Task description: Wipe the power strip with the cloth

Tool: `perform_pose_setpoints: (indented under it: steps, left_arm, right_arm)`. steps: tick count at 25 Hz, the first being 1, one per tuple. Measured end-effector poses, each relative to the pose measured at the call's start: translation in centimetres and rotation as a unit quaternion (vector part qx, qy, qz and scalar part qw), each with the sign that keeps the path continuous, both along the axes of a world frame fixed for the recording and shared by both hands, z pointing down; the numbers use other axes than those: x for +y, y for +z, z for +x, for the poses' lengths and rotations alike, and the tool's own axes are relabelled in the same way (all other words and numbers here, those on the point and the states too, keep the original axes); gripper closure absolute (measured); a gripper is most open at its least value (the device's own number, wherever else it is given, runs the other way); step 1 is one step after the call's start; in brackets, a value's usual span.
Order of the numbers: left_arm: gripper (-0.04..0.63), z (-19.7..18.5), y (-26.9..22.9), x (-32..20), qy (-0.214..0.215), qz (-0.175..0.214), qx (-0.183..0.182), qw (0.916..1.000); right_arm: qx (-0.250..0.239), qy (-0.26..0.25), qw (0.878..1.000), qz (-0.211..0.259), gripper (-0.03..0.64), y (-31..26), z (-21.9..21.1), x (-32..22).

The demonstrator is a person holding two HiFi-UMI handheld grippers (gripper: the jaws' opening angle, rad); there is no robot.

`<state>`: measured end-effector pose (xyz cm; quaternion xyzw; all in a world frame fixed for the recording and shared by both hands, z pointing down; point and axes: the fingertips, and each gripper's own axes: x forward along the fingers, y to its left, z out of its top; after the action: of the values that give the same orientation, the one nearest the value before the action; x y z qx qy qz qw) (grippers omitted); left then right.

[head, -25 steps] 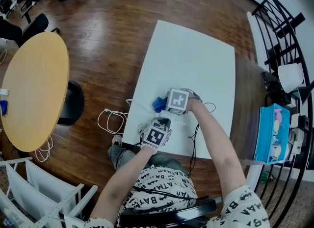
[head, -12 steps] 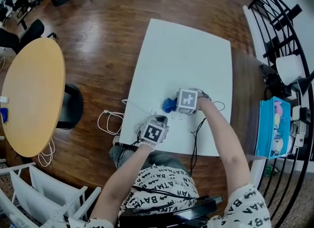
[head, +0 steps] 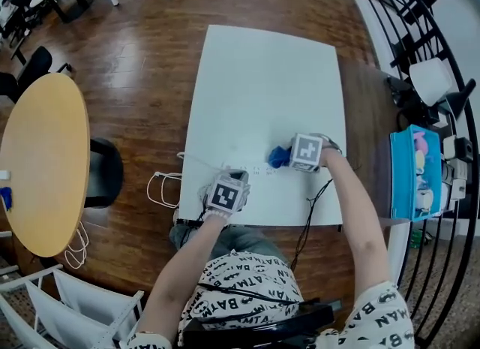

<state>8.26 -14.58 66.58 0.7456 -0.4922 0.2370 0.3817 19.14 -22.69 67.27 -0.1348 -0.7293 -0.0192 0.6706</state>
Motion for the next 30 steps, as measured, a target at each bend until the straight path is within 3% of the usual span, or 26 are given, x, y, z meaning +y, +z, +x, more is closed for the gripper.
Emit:
perform_pose_setpoints:
  steps: [6, 10, 14, 19, 24, 30]
  left_arm:
    - [0.595, -0.2, 0.2, -0.3, 0.023, -0.009, 0.016, 0.9996]
    - [0.595, -2.0, -0.1, 0.3, 0.048, -0.015, 0.022, 0.9985]
    - [0.595, -5.7, -0.1, 0.2, 0.066, -0.003, 0.024, 0.9975]
    - [0.595, -7.3, 0.4, -0.2, 0.135, -0.006, 0.008, 0.9908]
    - [0.595, -6.6, 1.5, 0.2, 0.19, -0.025, -0.006, 0.9814]
    - [0.595, -5.9, 1.7, -0.1, 0.212, -0.05, -0.009, 0.9759]
  right_arm:
    - [-0.06, 0.085, 0.994, 0.024, 0.466, -3.0, 0.3, 1.0]
    - [-0.146, 0.194, 0.969, 0.036, 0.466, -5.7, -0.6, 3.5]
    - [-0.184, 0.269, 0.945, 0.04, 0.468, -5.1, -1.0, 8.4]
    - [-0.201, 0.34, 0.919, 0.014, 0.468, -3.3, -5.9, 14.5]
    - [-0.185, 0.406, 0.895, -0.008, 0.468, -1.6, -10.9, 16.1]
    - [-0.166, 0.438, 0.884, -0.004, 0.468, 0.2, -13.5, 15.3]
